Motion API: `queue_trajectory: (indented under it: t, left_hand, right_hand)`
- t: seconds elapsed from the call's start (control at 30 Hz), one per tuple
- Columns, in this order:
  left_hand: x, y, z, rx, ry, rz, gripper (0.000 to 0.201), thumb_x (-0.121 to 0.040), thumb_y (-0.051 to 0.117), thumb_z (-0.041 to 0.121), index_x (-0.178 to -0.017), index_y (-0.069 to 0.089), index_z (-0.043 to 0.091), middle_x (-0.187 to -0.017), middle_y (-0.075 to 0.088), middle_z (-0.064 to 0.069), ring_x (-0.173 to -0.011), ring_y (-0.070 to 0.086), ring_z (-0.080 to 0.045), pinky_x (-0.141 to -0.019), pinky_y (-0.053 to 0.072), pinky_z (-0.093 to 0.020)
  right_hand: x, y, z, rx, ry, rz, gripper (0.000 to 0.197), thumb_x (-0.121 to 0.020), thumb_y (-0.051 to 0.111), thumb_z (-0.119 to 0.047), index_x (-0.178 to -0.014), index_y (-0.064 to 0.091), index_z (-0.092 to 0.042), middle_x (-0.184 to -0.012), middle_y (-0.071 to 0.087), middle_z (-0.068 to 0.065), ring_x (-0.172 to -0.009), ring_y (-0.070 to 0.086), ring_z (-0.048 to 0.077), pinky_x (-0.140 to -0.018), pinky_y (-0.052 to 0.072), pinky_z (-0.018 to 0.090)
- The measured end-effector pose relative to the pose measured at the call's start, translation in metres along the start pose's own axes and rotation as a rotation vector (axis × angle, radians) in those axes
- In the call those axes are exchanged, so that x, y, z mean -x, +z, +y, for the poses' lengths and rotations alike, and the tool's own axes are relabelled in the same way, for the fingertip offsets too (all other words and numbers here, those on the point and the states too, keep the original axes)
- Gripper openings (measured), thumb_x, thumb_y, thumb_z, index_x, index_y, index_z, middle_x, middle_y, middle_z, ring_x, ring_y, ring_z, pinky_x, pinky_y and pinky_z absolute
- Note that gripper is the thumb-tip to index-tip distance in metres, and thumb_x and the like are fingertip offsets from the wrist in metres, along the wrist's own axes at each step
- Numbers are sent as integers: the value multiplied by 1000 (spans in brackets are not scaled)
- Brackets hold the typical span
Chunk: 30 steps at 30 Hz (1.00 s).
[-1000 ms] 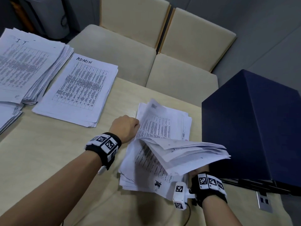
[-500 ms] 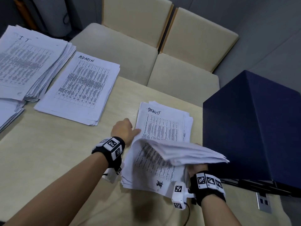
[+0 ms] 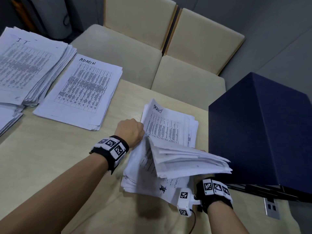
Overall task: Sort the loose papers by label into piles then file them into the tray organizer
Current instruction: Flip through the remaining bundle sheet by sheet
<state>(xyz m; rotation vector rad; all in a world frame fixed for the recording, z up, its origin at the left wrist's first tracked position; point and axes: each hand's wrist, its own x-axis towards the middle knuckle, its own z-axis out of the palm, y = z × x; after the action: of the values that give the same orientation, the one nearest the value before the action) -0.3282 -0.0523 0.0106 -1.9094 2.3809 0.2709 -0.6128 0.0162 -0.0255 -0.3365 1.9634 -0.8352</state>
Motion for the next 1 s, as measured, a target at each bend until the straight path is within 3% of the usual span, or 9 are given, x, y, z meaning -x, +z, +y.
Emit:
queue_trajectory:
  t: [0.07,0.13,0.23,0.43,0.63,0.73,0.87,0.93,1.0]
  left_hand:
    - [3,-3,0,-4,13,37,26,-100,41,25,-88,61,13,-86,66,-10,-69,58,-31,-60,40,-30]
    - [5,-4,-1,16,21,52,19,-98,44,19,-93,61,14,-86,66,-12,-73,61,-33,-59,39,-32]
    - [6,2,-4,358,22,162,15,-94,51,11,-82,60,14,-76,66,-15,-71,63,-35,-59,45,-37]
    - [8,8,-9,1243,-106,159,19,-84,78,11,-75,61,10,-63,56,1,-55,48,-11,-55,40,-20]
    - [6,11,-10,1658,-196,-9,20,-85,78,17,-73,62,12,-71,52,-8,-66,47,-16,-63,41,-25]
    - [6,17,-11,1661,-233,3,26,-91,71,24,-69,59,16,-71,46,-7,-69,40,-19,-64,35,-31]
    - [4,25,-11,1422,-332,140,28,-94,66,22,-70,53,14,-64,44,3,-61,38,-17,-61,33,-30]
    - [3,27,-11,1104,-373,180,16,-89,69,19,-90,56,10,-84,55,0,-72,51,-19,-69,44,-33]
    - [7,29,-7,807,-339,261,35,-82,74,20,-106,52,8,-106,52,-5,-88,55,-22,-78,48,-39]
  right_hand:
    - [24,11,-22,-473,193,-146,11,-97,60,-13,-105,58,-21,-98,65,4,-85,63,23,-76,50,43]
    - [31,8,-18,-462,-52,-107,23,-100,47,-5,-82,59,-15,-71,64,7,-66,58,23,-61,47,32]
    - [21,6,-18,-352,-117,-44,15,-77,56,7,-78,64,-6,-67,66,10,-69,62,26,-57,51,29]
    - [-18,-4,0,-343,-37,-129,59,-19,75,-17,-73,54,-8,-90,59,16,-85,60,35,-86,48,51]
    - [1,0,-16,-317,-14,-105,19,-59,64,-2,-70,49,-8,-72,52,6,-68,53,26,-69,45,38]
    - [-4,0,-12,-300,-6,-78,29,-46,68,-8,-70,52,-8,-76,54,8,-70,53,26,-70,45,39]
    - [0,1,-10,-319,-18,-6,12,-66,63,2,-76,60,-5,-70,63,13,-68,60,27,-70,50,40]
    - [-3,-2,-7,-318,-23,12,10,-69,62,4,-76,61,-4,-66,64,13,-65,61,27,-69,51,39]
    - [-3,-2,-8,-318,1,10,11,-67,62,3,-74,58,-5,-64,61,12,-62,59,27,-67,50,39]
